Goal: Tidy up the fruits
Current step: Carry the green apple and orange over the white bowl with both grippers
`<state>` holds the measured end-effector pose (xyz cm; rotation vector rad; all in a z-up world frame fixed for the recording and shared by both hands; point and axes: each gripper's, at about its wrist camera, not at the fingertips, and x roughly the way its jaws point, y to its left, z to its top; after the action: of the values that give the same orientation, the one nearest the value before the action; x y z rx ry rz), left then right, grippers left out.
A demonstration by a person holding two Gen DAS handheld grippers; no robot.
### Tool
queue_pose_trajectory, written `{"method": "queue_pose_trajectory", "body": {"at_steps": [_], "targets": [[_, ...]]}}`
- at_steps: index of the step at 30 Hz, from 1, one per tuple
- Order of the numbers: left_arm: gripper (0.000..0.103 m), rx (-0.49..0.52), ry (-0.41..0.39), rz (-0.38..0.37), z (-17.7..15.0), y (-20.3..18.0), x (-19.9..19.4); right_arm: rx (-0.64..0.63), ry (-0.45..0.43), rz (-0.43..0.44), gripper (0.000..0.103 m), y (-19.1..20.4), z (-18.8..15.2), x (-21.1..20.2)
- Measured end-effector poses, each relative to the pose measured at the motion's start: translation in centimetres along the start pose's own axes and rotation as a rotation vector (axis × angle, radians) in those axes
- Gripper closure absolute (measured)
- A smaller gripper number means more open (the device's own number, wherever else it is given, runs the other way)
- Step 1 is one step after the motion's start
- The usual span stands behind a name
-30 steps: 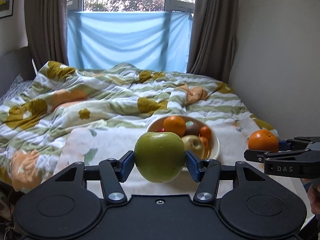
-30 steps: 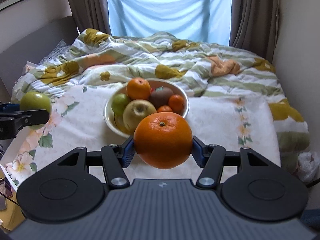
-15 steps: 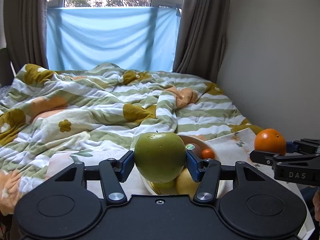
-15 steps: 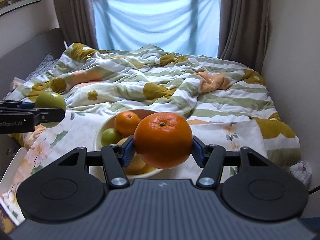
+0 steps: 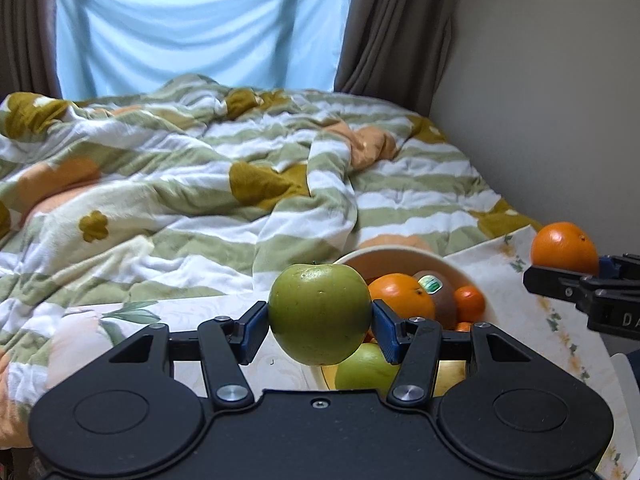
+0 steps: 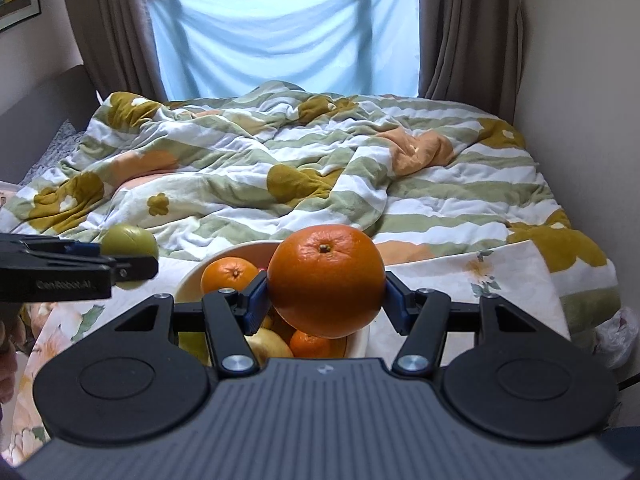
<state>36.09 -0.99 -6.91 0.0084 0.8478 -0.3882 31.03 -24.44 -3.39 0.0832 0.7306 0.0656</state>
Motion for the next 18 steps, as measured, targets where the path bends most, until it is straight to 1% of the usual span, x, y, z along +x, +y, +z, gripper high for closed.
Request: {"method": "queue_pose_trajectory", "body": {"at_steps": [5,13,15,17,18], "targets": [[0.043,-0.004,0.042,-0.019,0.0,0.5,2.0,0.023,0.008,0.000,0.030,-0.3,0.2,1.7],[0.043,-0.010,0.068,-0.044,-0.2,1.0,2.9,0.031,0.022,-0.008,0.030,-0.3,0.0,3.0],[0.037,-0.016,0.042,-0.055,0.0,1.0,2.7,0.035,0.024,-0.012,0.030,-0.4,0.0,3.2],[0.013,-0.021,0.008,-0.053,0.1,1.0,2.1,0.039,0.026,-0.015,0.030,-0.5,0.0,3.3],[0.012,-0.023,-0.004,-0.052,0.2,1.0,1.8,0.041,0.026,-0.018,0.030,-0.4,-0.1,3.3]]}}
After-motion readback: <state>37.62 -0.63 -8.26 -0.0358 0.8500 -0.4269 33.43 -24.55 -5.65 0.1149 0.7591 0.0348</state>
